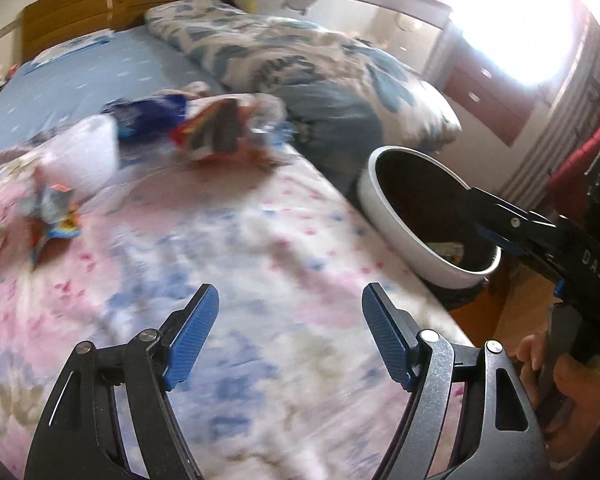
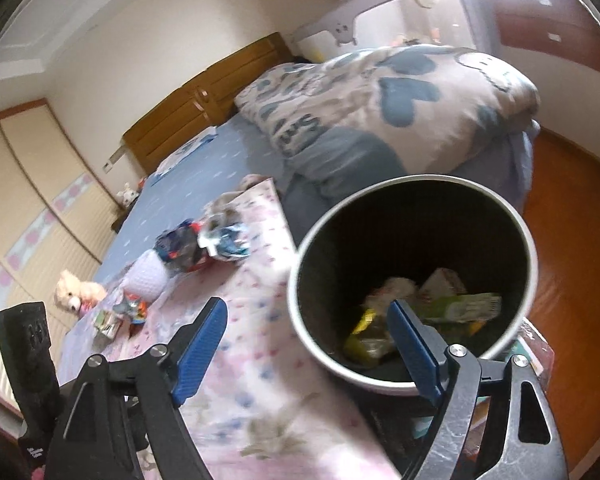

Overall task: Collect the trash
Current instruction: 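Grasp the orange Ovaltine wrapper with left tool while right tool grasps the crumpled foil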

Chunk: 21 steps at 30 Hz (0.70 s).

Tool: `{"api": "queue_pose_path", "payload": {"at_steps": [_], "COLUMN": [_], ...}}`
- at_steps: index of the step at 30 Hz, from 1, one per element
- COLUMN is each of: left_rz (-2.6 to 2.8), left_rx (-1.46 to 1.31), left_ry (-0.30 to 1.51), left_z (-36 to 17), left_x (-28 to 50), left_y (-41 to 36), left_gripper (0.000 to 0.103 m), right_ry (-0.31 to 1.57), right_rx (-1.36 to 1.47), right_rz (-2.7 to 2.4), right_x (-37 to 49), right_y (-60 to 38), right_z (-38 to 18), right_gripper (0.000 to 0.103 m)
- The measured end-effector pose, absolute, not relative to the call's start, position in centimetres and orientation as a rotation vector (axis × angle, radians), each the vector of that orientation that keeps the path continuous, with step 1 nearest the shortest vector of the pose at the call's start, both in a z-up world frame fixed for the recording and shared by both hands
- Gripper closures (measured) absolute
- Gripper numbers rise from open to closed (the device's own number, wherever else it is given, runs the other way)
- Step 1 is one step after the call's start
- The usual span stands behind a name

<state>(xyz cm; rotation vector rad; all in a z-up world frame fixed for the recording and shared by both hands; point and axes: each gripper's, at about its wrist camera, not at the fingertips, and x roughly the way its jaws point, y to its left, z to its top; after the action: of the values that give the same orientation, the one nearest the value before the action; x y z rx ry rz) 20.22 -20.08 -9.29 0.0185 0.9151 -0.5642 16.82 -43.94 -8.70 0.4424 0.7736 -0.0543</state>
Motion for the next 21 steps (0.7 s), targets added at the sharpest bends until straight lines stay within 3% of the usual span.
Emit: {"api": "queue_pose_path", "payload": {"at_steps": [21], "left_rz": [-0.355], "left_rx": [-0.111], "left_ry": [0.929], "left_z": [-10.1], "left_x": [24.0], "left_y": [-10.1], "left_gripper": [0.027], "right_ry": [0.801], "right_rx": [0.317], "right_rz": [0.096], "right_x": [22.9], "right_y": [-36.2], "right_z": [-9.7], "right_gripper": [0.019]}}
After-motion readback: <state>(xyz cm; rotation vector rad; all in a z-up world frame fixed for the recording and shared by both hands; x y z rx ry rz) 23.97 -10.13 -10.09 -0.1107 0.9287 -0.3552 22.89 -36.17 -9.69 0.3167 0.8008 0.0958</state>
